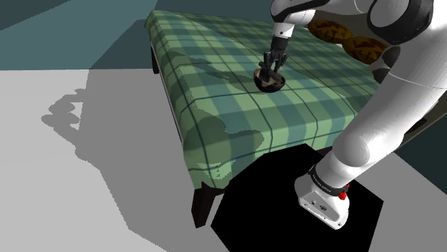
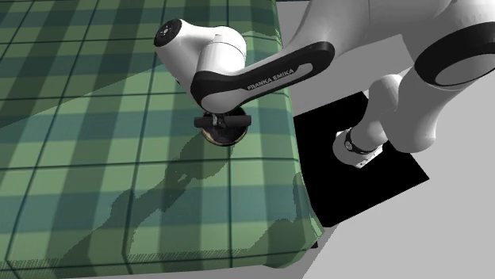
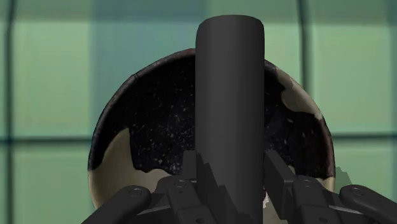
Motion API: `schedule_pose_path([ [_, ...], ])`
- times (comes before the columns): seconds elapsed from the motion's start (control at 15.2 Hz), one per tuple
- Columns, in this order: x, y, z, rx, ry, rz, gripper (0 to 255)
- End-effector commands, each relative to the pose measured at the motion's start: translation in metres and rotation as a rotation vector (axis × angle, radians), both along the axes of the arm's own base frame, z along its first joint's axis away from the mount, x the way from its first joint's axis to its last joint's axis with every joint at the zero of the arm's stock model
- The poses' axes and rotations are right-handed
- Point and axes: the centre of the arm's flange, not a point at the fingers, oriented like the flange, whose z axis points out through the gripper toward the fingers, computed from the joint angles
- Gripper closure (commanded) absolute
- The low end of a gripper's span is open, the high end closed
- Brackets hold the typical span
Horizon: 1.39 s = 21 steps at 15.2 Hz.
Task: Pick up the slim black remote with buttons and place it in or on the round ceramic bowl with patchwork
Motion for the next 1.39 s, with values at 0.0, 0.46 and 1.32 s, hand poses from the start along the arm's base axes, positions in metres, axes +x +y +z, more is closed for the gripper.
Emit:
schedule_pose_path([
  [0.0,-0.001,0.000,-0.008,0.000,-0.001,0.000,255],
  [0.46,-0.001,0.000,-0.008,0.000,-0.001,0.000,255],
  [1.32,0.009,-0.005,0.041,0.000,-0.001,0.000,0],
])
